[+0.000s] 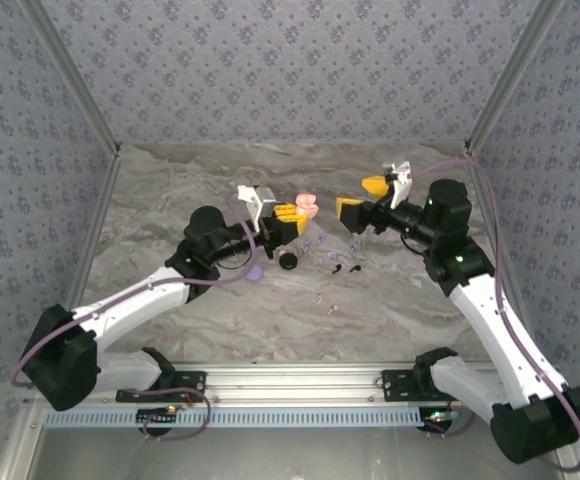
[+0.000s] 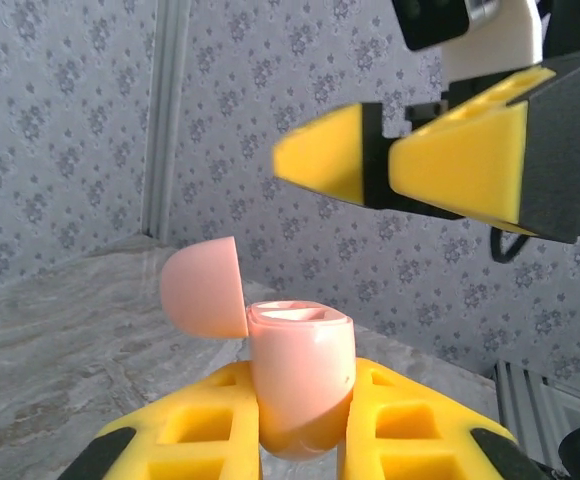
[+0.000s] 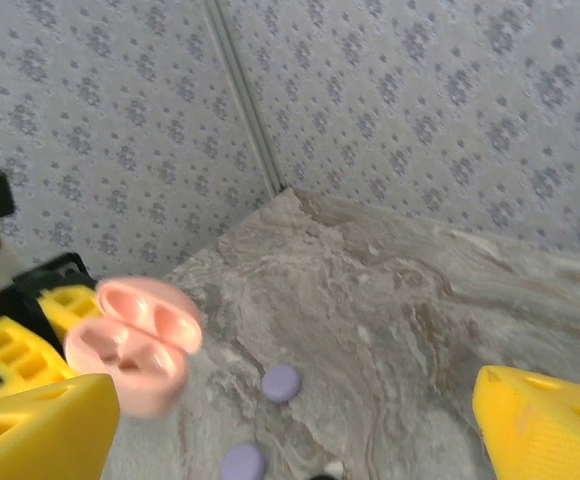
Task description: Insert wireless bluetooth earbuds into charging case
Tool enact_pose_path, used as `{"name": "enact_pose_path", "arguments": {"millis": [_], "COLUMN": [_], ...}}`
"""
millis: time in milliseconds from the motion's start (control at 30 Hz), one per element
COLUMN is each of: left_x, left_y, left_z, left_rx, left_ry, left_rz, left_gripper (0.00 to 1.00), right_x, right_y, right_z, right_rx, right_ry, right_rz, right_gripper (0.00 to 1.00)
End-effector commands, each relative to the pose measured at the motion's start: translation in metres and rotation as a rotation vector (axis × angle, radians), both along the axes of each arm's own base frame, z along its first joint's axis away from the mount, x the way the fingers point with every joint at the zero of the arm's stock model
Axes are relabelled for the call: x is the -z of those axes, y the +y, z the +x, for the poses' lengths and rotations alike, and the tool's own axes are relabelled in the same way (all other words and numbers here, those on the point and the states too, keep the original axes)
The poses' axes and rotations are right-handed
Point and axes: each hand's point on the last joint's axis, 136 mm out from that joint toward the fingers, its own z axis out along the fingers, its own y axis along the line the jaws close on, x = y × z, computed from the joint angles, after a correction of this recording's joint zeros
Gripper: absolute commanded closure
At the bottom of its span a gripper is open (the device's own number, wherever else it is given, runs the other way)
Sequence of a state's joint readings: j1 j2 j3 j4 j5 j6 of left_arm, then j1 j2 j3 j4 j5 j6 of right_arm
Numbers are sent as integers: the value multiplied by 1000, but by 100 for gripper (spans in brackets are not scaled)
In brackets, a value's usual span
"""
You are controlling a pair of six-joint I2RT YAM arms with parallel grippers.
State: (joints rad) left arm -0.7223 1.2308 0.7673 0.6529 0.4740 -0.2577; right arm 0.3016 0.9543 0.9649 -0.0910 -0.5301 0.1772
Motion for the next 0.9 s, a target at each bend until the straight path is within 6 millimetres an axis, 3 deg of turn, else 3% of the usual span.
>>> {"name": "enact_pose_path", "arguments": {"millis": [0, 200, 467, 667, 867], "left_x": [-34, -44, -50, -48, -47], "left_y": [15, 21, 24, 24, 26], "left_z": [-8, -28, -40, -42, -41], "left_rx": [-53, -16, 11, 15, 4], "left_ry": [-152, -324, -383, -379, -372], "left_rz": [-70, -106, -87, -66, -57], "left_gripper": [100, 99, 100, 100, 100], "right_x": [54, 151, 241, 287, 310], "right_y": [-23, -31, -9, 0, 10], "right_z": [-9, -33, -64, -86, -95], "right_rx": [142, 235, 225, 247, 261], "right_ry": [259, 647, 897, 1027, 1080], "right_rz": [-86, -135, -242, -405, -491], "right_gripper": [9, 14, 25, 36, 40]}}
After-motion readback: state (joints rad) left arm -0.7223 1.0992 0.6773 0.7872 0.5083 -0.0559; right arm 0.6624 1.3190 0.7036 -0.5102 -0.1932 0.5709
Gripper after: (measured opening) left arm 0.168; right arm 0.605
